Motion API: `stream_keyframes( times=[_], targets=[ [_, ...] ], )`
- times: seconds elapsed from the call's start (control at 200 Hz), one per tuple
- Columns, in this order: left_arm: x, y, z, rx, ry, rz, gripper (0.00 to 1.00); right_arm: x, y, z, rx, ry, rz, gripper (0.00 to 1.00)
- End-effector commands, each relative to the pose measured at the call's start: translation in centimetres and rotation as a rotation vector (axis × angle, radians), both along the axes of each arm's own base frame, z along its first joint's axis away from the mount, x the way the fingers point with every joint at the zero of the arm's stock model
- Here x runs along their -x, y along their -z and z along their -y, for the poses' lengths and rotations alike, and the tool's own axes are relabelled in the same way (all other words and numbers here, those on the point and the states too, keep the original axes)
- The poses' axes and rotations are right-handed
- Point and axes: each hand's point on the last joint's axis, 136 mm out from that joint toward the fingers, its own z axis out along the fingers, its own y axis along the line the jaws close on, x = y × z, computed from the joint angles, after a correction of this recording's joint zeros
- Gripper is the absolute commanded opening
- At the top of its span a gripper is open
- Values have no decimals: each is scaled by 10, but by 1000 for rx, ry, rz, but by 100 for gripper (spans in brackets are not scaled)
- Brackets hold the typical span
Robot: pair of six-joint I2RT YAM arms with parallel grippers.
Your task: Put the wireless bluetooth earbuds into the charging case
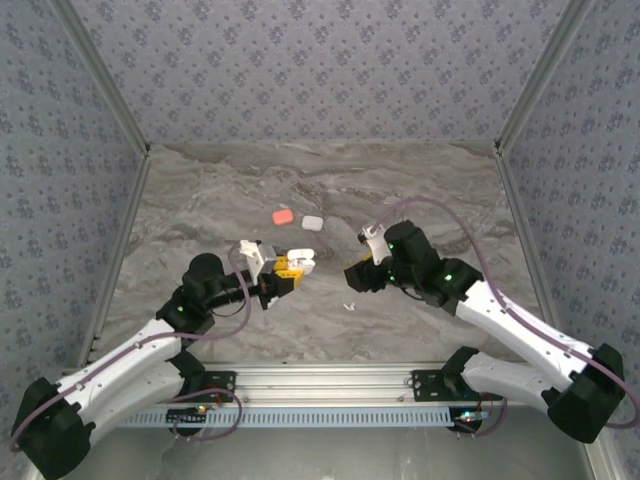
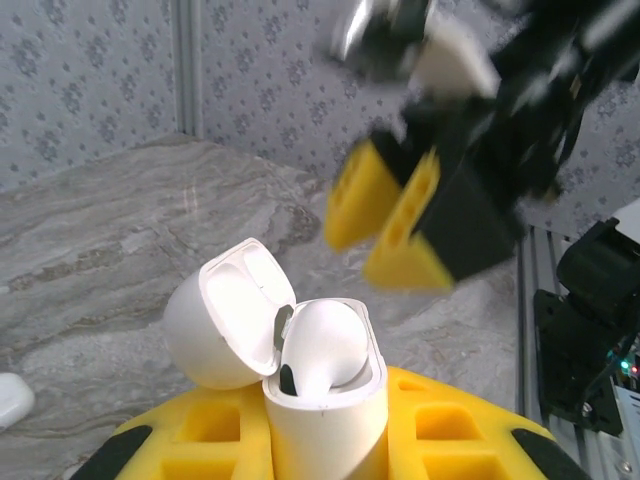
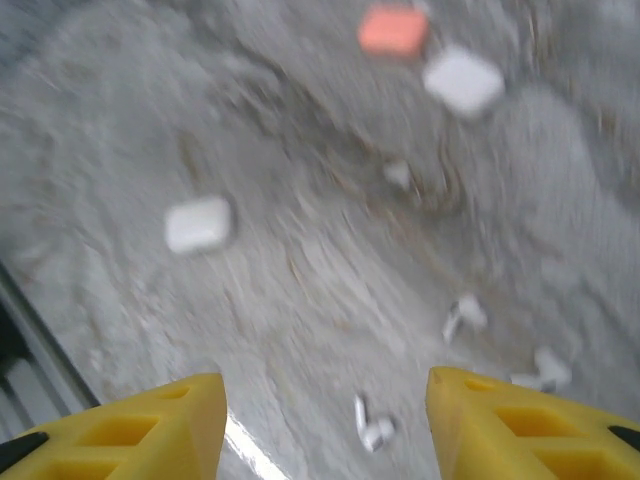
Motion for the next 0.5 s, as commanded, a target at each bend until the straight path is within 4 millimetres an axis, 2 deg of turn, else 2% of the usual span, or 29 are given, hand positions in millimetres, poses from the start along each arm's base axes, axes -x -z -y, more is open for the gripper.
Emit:
stream_keyframes(
  times=[0.0,0.095,0.215,0.495],
  targets=[
    [-1,-15,-4,34,-27,70,0,7,52,15,90,124,-149,61],
    [-1,-14,-5,34,-31,68,0,13,87,17,161,145,-222,65],
    [0,-15,-5,36,-29,65,0,16,114,12,210,136,-270,66],
    [0,-14,-6,30,-33,57,0,11,139,2,263,123,-312,59]
  ],
)
